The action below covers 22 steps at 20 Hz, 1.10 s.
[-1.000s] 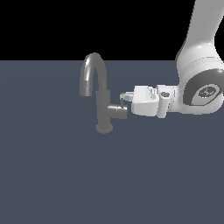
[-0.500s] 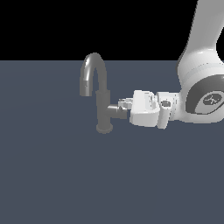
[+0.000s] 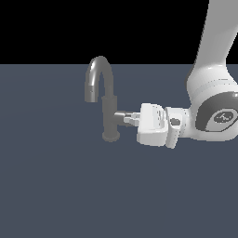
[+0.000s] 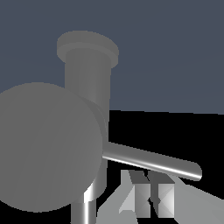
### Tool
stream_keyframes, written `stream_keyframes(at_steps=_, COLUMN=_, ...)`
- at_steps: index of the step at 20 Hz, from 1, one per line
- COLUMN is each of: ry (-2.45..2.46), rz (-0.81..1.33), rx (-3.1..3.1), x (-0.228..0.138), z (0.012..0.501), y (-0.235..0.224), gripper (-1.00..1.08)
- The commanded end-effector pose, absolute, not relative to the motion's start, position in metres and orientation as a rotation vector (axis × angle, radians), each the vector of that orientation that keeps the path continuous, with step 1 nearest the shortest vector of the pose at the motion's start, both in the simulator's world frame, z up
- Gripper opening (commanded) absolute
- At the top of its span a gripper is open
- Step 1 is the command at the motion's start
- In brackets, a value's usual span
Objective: Turn on the faucet by rotating a designated handle.
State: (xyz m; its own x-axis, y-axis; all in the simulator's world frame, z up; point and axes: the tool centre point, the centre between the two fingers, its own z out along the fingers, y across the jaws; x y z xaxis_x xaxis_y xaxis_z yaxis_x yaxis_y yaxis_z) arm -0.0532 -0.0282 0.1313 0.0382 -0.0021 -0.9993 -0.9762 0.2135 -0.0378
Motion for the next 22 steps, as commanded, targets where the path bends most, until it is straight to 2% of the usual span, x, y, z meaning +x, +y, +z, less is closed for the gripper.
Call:
stream_keyframes(at_steps=1, ry=1.298, rz=1.040, rx=-1.052, x=-0.064, z=0.106, y=-0.028, gripper=-1.00)
stream_keyframes(at_steps=5, ry=1.302, rz=1.045, rx=-1.049, x=-0.069, z=0.089, y=-0.027, gripper=-1.00)
stream_keyframes(at_steps=6, ry=1.270, rz=1.026, rx=-1.065, x=-0.059, z=0.109, y=-0.027, gripper=-1.00)
stream_keyframes(at_steps=22, ry=1.299, rz=1.043, rx=-1.051, x=-0.041, z=0.049, y=-0.033, gripper=-1.00)
